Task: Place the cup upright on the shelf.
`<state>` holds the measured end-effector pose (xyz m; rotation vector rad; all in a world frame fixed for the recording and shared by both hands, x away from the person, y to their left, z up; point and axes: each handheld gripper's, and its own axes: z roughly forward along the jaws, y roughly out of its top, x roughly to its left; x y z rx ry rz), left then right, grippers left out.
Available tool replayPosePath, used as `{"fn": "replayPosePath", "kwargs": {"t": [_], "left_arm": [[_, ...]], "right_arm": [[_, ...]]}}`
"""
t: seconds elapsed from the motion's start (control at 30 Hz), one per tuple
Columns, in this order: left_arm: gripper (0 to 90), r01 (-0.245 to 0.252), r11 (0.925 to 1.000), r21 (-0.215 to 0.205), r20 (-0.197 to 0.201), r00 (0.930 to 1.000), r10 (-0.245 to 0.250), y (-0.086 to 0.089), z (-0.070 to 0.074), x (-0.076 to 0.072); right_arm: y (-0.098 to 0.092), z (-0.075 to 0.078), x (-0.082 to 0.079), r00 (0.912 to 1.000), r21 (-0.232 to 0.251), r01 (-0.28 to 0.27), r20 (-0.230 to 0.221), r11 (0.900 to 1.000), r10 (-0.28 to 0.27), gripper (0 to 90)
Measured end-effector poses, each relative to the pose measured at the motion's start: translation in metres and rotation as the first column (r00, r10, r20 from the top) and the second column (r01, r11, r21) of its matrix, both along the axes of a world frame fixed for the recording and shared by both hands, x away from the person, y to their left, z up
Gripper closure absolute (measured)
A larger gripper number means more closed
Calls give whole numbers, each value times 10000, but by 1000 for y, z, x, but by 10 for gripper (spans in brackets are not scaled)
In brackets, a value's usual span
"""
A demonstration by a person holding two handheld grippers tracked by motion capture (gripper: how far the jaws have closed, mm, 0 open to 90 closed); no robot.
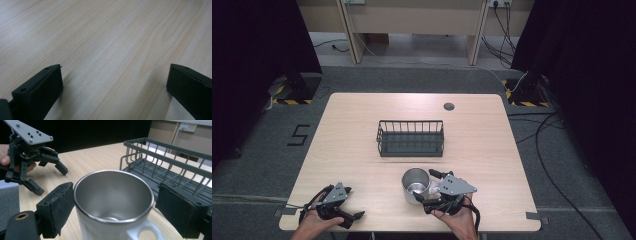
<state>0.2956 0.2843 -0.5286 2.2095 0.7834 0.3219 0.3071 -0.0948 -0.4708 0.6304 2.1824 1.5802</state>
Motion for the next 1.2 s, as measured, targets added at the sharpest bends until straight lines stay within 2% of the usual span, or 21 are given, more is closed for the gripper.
{"fn": "replayPosePath", "kwargs": {"t": [0.33,0.57,0.7,0.9,1.07,1.2], "left_arm": [[0,-27,10000,-31,13,10000,27,0,0,0],[0,-29,10000,-28,7,10000,29,0,0,-1],[0,-25,10000,-34,6,10000,25,0,0,-1],[0,-24,10000,-33,6,10000,24,0,0,-1],[0,-3,10000,-11,4,10000,3,0,0,-1],[0,9,10000,-8,5,10000,-9,0,0,-1]], "right_arm": [[12,0,7,9997,-105,-252,23,9996,252,124],[14,0,5,9998,-220,33,195,9998,-29,93],[18,-4,6,9997,-370,200,130,9991,-196,62],[23,-8,11,9997,-288,147,182,9995,-142,43],[28,-11,16,9998,-25,179,-47,9998,-180,7],[30,-10,18,9998,-103,189,-66,9998,-190,1]]}}
